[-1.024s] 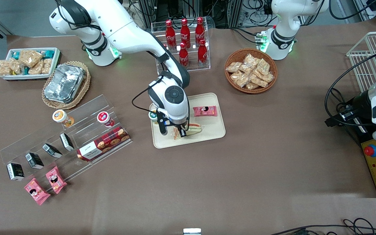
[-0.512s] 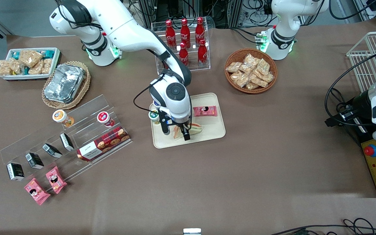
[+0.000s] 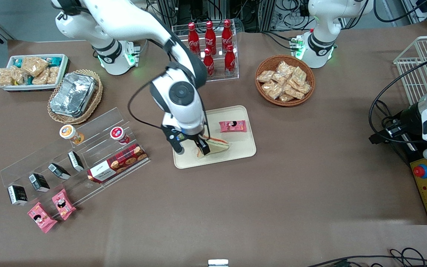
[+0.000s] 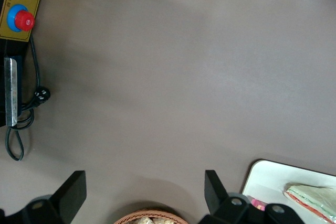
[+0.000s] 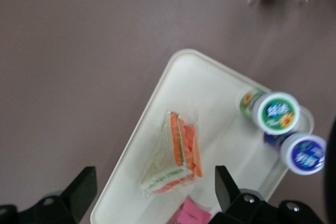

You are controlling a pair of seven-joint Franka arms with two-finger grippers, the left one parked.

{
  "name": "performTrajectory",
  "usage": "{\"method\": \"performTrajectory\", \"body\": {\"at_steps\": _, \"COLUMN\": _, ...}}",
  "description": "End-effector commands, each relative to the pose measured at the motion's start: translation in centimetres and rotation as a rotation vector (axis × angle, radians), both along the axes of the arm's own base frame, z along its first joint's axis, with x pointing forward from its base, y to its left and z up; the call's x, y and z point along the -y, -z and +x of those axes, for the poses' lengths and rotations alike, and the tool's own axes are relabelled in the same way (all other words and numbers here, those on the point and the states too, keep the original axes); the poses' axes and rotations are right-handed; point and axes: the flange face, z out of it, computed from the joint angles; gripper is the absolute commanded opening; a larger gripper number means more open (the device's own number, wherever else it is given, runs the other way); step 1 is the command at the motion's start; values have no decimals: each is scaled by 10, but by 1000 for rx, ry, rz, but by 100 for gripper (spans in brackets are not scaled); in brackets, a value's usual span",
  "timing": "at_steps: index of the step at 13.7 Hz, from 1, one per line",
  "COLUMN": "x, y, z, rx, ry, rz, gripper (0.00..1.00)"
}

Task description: Place sandwich on tray

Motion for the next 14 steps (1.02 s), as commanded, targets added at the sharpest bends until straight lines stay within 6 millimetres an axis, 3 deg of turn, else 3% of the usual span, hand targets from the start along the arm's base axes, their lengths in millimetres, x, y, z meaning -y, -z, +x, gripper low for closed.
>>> {"method": "performTrajectory", "body": {"at_steps": 1, "x": 67, "y": -83, "z": 8, "rx": 14, "ry": -218, "rz": 31, "gripper": 100}}
{"method": "performTrajectory", "body": {"at_steps": 4, "x": 111, "y": -137, "z": 7, "rx": 40, "ry": -373, "rz": 28, "gripper": 100}}
{"method": "performTrajectory", "body": {"at_steps": 8, "x": 147, "y": -160, "z": -1, "rx": 26, "ry": -614, "rz": -151, "gripper": 100}}
{"method": "performTrajectory", "body": {"at_steps": 10, "x": 201, "y": -177, "z": 10, "rx": 37, "ry": -668, "rz": -173, "gripper": 100}}
{"method": "performTrajectory", "body": {"at_steps": 12, "x": 271, "y": -186, "z": 16, "rx": 31, "ry": -705, "rz": -177, "gripper": 100}}
{"method": "performTrajectory", "body": {"at_steps": 14, "x": 310, "y": -194, "z": 13, "rx": 33, "ry": -739, "rz": -184, "gripper": 100}}
